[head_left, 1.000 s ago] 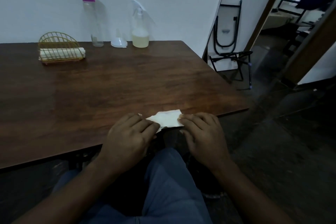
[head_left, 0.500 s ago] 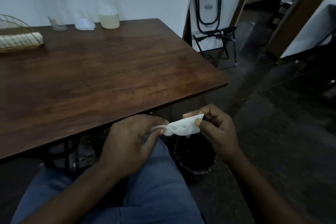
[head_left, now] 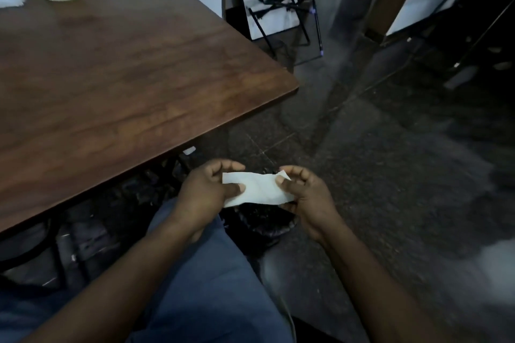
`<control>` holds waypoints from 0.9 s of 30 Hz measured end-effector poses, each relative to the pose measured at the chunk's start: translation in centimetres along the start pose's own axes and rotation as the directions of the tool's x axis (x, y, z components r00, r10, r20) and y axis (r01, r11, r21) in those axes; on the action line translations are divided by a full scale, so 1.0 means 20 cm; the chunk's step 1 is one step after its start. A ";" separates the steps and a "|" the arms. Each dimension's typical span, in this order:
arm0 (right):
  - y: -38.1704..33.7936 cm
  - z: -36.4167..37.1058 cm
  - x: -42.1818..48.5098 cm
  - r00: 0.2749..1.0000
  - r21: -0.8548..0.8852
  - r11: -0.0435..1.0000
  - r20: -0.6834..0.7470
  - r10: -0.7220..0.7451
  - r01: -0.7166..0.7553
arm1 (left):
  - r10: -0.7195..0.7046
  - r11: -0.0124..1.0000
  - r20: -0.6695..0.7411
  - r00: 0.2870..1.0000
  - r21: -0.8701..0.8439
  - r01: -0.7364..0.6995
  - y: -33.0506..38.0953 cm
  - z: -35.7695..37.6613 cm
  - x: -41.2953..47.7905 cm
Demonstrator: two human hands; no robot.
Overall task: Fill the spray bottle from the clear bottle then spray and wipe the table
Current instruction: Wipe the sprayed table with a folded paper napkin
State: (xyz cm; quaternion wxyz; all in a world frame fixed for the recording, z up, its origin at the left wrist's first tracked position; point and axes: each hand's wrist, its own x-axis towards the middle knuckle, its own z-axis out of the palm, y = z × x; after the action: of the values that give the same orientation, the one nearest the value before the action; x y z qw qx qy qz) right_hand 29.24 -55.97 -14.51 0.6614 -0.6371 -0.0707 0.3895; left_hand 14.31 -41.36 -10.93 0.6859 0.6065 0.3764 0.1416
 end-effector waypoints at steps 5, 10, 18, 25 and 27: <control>0.04 -0.03 0.07 0.987 0.066 0.997 -0.154 -0.036 0.046 | -0.027 0.999 0.018 0.999 -0.032 0.028 -0.04 0.01 0.08; 0.08 -0.06 0.09 0.983 0.096 0.993 -0.177 -0.052 0.070 | -0.097 0.985 -0.017 0.995 -0.144 0.094 -0.11 0.07 0.14; 0.09 -0.12 0.13 0.955 0.075 0.991 -0.284 -0.082 0.108 | -0.142 0.984 -0.007 0.990 -0.105 0.141 -0.14 0.09 0.22; 0.11 -0.12 0.14 0.961 0.056 0.992 -0.262 -0.093 0.111 | -0.071 0.995 0.059 0.996 -0.069 0.074 -0.16 0.14 0.22; 0.12 -0.13 0.16 0.953 0.040 0.993 -0.288 -0.094 0.110 | -0.069 0.995 0.013 0.998 -0.065 0.070 -0.18 0.16 0.24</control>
State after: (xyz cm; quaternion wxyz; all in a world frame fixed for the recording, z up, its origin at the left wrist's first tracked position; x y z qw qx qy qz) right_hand 32.03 -56.38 -18.40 0.7015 -0.6633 0.0035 0.2605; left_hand 18.88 -41.42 -16.11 0.7120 0.5710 0.3887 0.1267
